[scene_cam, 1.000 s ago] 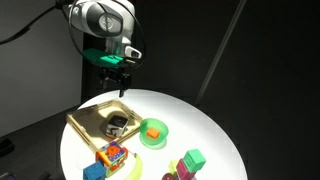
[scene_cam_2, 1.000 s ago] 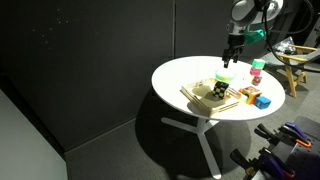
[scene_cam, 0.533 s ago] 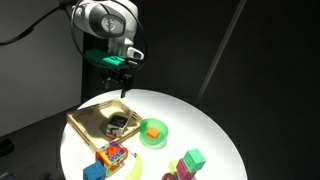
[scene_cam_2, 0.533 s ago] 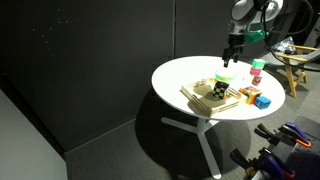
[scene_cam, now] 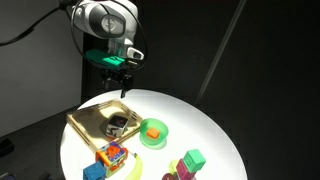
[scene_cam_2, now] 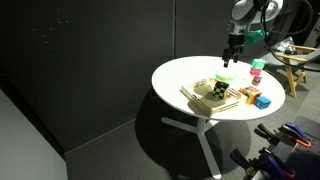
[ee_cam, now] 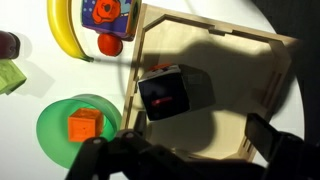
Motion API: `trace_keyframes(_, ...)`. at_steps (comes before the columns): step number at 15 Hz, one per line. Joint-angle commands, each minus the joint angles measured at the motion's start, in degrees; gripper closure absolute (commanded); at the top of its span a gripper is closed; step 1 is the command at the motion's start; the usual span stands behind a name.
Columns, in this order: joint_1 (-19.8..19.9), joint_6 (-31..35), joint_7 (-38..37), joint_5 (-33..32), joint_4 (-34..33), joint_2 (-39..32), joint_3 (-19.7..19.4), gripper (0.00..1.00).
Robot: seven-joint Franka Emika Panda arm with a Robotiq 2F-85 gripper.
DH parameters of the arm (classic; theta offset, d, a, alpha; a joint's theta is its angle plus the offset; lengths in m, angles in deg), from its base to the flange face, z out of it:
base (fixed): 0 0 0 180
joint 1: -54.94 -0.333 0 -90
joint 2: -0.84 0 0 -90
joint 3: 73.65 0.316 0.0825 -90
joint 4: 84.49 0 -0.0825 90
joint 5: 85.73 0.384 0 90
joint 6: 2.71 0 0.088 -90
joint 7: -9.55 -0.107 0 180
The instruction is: Remove the plushy cube from the crate and put it on the table
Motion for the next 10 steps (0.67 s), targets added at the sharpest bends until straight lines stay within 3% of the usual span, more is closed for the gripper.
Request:
trace_keyframes(1,1.4,1.2,0.2,0.6,0.8,0.5,0.3,0.0)
trace_keyframes(10,4.4,6.8,7.3,2.9,2.3,-2.1,0.7,0.0)
